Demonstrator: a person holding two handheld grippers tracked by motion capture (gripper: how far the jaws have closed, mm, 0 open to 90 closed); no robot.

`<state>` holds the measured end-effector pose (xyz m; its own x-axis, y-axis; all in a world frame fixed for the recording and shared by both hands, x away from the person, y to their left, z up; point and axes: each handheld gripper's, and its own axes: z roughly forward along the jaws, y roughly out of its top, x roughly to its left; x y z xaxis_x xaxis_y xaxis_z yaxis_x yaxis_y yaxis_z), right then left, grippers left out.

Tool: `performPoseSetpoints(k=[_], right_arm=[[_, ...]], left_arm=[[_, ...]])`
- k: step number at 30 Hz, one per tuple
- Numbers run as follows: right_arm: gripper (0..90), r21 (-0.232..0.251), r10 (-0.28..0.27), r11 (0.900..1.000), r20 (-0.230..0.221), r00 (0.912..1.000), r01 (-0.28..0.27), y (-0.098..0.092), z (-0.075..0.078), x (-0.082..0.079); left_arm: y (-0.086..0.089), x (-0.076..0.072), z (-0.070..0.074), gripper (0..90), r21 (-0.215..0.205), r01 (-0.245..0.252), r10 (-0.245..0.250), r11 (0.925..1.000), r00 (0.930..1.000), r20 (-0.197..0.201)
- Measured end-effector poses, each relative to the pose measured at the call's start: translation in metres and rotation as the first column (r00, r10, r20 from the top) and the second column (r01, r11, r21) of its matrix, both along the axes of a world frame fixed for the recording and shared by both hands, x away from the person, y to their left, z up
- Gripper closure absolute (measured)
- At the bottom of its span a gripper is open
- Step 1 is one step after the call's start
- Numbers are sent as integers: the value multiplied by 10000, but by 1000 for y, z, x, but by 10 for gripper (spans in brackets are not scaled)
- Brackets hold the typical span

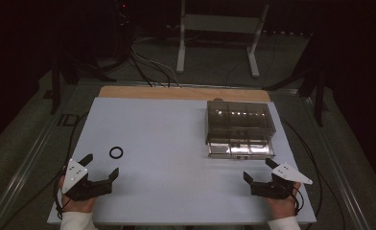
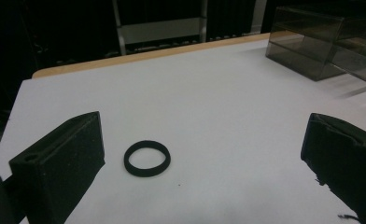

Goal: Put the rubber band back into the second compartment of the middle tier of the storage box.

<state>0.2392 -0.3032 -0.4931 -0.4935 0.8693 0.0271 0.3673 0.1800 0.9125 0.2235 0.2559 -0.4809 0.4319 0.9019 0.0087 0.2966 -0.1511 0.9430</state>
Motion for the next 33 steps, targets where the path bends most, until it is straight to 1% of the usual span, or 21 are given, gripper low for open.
performPoseSetpoints(k=[1, 2, 3, 6, 7, 9, 10, 11, 12, 13, 14, 16, 17, 20, 21, 23, 25, 27, 30, 31, 33], right_arm=[[1, -23, 13, 10000, -19, 10000, -13, 0, 0, 0], [1, -23, 13, 10000, -19, 10000, -13, 0, 0, 0], [2, -30, 26, 10000, -5, 10000, -26, 1, 0, -1], [1, -3, 42, 10000, 18, 10000, -42, 1, 0, -1], [1, 95, 96, 9999, 50, 9999, -96, 0, 0, -1], [2, 95, 110, 9999, 85, 9999, -111, 0, 0, -1], [2, 95, 110, 9999, 85, 9999, -111, 0, 0, -1], [2, 120, 113, 9999, 109, 9999, -114, 0, 0, -2], [2, 136, 108, 9998, 119, 9999, -110, 0, 1, -2], [2, 156, 95, 9998, 130, 9999, -97, 0, 1, -2], [2, 170, 103, 9998, 135, 9999, -105, 0, 1, -2], [2, 196, 71, 9998, 127, 9999, -73, 0, 1, -2], [2, 217, 69, 9997, 139, 9999, -72, -1, 1, -3], [2, 225, 72, 9997, 154, 9999, -75, -1, 1, -3], [2, 195, 60, 9998, 187, 9998, -64, -1, 1, -3], [2, 257, 37, 9997, 214, 9998, -43, -2, 2, -3], [2, 296, -1, 9996, 214, 9998, -5, -3, 2, -3], [2, 294, -12, 9996, 215, 9998, 5, -3, 2, -3], [2, 314, -53, 9995, 217, 9997, 46, -4, 2, -4], [2, 316, -56, 9995, 237, 9997, 49, -4, 2, -4], [2, 310, -69, 9995, 255, 9997, 61, -4, 2, -4]], left_arm=[[0, 0, -1, 3, 41, -117, 117, 9999, 9997, 192], [0, 0, -1, 3, 41, -117, 117, 9999, 9997, 192], [0, 0, -2, 3, 6, -92, 92, 10000, 9995, 313], [0, 1, -3, 3, -75, -74, 77, 9999, 9993, 358], [1, 1, -4, 3, -121, -55, 59, 9999, 9993, 375], [1, 2, -5, 3, -96, -92, 94, 9999, 9996, 251], [1, 2, -5, 3, -60, -227, 228, 9997, 9996, 139], [2, 3, -5, 5, -44, -354, 353, 9994, 9991, -219], [2, 3, -5, 13, -108, -393, 389, 9992, 9987, -329], [3, 3, -5, 13, -183, -367, 358, 9992, 9984, -445], [3, 3, -5, 13, -183, -367, 358, 9992, 9984, -445], [3, 4, -5, 13, -153, -420, 410, 9990, 9973, -605], [2, 5, -4, 13, -119, -306, 295, 9995, 9964, -789], [1, 6, -3, 13, -43, -293, 288, 9996, 9962, -823], [-1, 6, -3, 12, 67, -322, 326, 9995, 9954, -898], [-1, 6, -3, 11, 58, -279, 283, 9996, 9952, -934], [0, 8, -1, 6, 134, -379, 389, 9992, 9949, -929], [1, 9, 0, 4, 103, -376, 384, 9992, 9948, -942], [1, 12, 0, 4, 125, -380, 391, 9992, 9936, -1062], [1, 16, 0, 4, 246, -391, 418, 9989, 9920, -1193], [1, 18, 1, 4, 273, -409, 440, 9988, 9917, -1209]])
